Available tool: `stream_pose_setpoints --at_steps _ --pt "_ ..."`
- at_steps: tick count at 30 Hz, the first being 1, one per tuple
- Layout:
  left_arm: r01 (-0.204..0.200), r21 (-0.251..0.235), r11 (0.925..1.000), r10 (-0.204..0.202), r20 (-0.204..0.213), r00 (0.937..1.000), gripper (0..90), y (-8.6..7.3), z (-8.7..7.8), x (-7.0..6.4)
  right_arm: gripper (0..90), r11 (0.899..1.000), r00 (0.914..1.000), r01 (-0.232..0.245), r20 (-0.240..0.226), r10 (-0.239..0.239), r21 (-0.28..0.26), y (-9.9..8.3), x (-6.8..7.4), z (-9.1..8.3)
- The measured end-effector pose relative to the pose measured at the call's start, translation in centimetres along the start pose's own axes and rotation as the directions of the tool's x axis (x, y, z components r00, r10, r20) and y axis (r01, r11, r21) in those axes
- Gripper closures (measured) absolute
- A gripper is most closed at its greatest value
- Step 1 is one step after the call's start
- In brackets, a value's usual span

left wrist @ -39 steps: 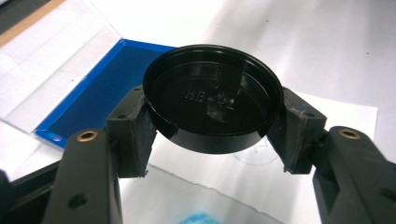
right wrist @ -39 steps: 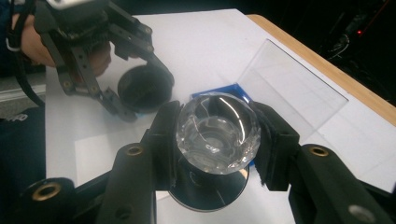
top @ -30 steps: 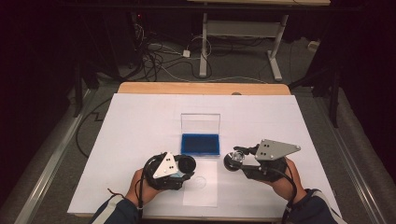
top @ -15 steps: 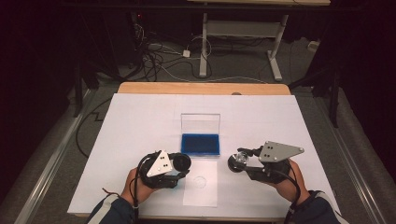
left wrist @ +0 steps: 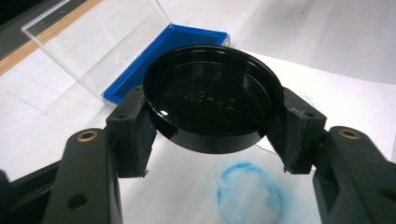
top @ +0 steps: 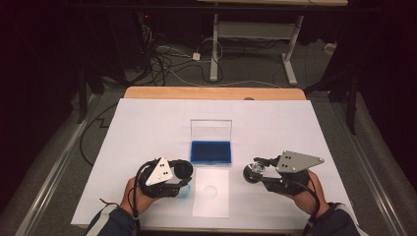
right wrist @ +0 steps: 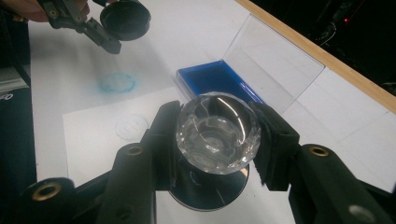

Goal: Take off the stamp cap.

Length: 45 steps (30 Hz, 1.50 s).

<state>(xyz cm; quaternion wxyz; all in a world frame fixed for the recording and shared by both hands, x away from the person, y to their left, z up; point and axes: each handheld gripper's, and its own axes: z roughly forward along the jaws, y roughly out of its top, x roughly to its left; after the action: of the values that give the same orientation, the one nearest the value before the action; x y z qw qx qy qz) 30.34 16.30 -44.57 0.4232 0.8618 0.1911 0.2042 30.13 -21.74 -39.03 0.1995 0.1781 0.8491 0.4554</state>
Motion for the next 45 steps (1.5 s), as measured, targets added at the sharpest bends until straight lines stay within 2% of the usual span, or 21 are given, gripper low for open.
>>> stream_pose_setpoints --at_steps 17,24,45 --pt "0.054 -0.004 0.9985 -0.054 -0.060 0.9967 36.5 -2.4 -2.4 1.1 56.8 1.000 1.0000 -0.007 -0.006 0.007 0.015 -0.5 -0.2 0.2" --pt "0.078 0.002 0.9969 -0.078 -0.065 0.9948 36.4 -3.6 -3.0 1.4 56.8 1.000 0.9999 -0.011 -0.007 0.012 0.024 -0.6 -0.4 0.6" --pt "0.098 0.008 0.9952 -0.097 -0.071 0.9927 36.4 -5.4 -4.3 1.2 56.8 0.999 0.9998 -0.018 -0.001 0.018 0.035 -0.6 -0.7 0.9"
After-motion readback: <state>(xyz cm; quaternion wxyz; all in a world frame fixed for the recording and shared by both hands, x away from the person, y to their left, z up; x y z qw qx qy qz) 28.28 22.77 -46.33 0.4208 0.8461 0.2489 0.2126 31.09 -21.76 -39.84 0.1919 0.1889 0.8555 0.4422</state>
